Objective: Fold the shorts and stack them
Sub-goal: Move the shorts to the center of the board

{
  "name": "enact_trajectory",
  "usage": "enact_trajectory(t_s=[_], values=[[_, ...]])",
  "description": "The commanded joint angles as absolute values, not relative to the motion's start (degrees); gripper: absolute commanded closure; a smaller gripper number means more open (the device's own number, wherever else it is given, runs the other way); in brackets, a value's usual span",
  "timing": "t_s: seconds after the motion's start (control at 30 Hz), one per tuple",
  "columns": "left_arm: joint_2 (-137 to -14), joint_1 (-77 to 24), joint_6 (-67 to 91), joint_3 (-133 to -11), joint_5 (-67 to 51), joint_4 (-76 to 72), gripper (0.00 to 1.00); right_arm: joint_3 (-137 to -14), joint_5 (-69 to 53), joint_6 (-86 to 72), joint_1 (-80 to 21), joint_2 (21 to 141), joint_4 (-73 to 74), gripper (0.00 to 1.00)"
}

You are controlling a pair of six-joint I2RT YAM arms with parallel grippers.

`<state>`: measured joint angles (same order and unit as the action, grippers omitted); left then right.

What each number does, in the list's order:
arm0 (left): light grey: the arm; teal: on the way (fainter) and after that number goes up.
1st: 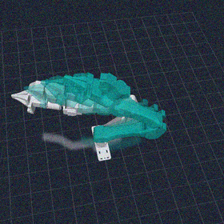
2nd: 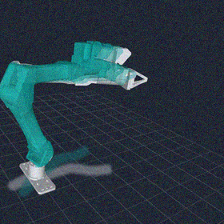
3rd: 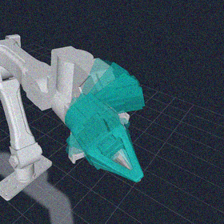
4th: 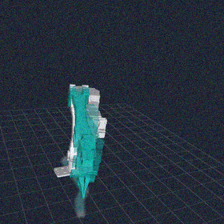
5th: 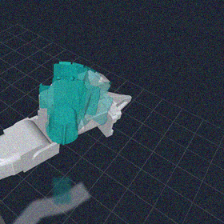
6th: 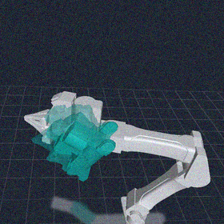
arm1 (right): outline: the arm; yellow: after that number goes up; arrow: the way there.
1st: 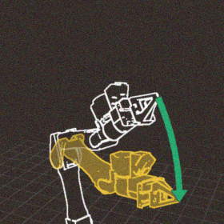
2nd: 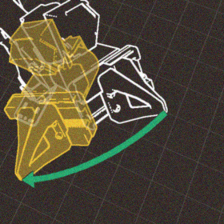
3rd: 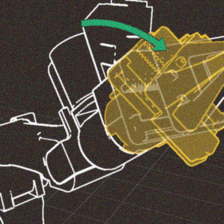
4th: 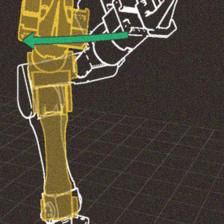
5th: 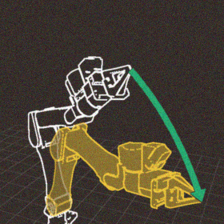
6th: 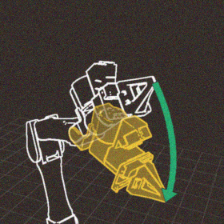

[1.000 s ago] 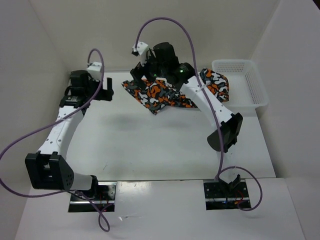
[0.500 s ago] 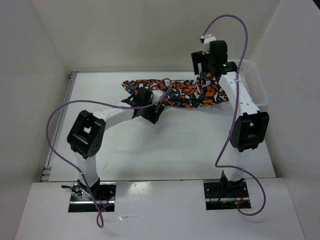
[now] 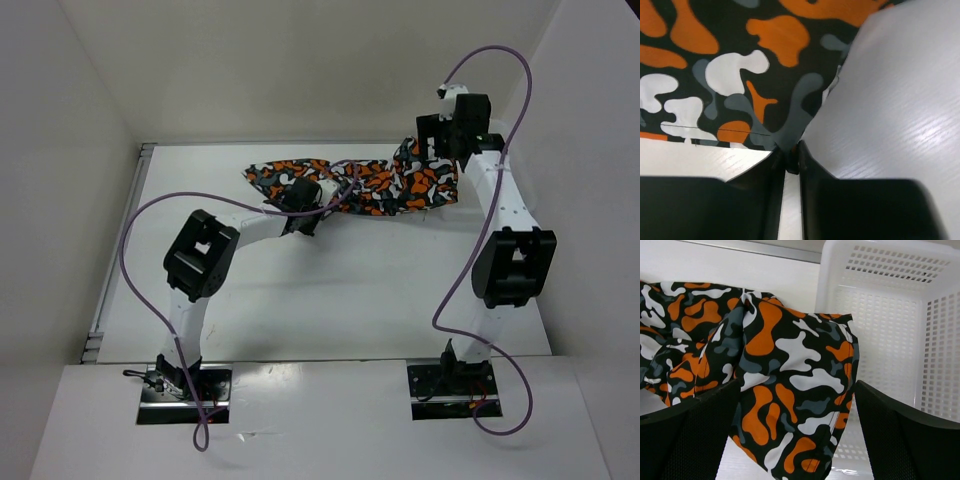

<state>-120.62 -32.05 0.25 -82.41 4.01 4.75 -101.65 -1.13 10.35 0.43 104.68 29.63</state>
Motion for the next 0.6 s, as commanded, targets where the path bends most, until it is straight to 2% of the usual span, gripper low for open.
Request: enact_trajectory(t_s=[0.0, 0.03, 0.07, 0.23, 0.47, 0.57], values=[[-121.73, -32.17, 0.0, -83.94, 4.66, 3.43, 0.8, -98.45, -0.97, 11.07, 1.49, 99.85, 29.0, 0.01], [-121.21, -32.17, 0.0, -83.94, 4.66, 3.95, 0.93, -97.65, -1.75, 11.6, 2.63, 99.84, 29.61, 0.01], [-120.24, -32.17, 0.0, -83.94, 4.66, 4.48, 0.99, -95.91, -1.76, 11.6, 3.16, 99.32, 29.62, 0.01], [-115.41, -32.17, 0.0, -83.94, 3.35, 8.78, 1.0, -92.72, -7.29, 9.68, 7.2, 99.32, 31.46, 0.01], [-110.84, -33.22, 0.0, -84.47, 3.42, 12.04, 1.0, -87.28, -10.19, 9.14, 7.21, 98.79, 31.99, 0.01], [-110.83, -33.22, 0.0, -84.46, 3.95, 12.04, 1.0, -86.75, -11.86, 9.14, 7.21, 98.79, 31.99, 0.25]])
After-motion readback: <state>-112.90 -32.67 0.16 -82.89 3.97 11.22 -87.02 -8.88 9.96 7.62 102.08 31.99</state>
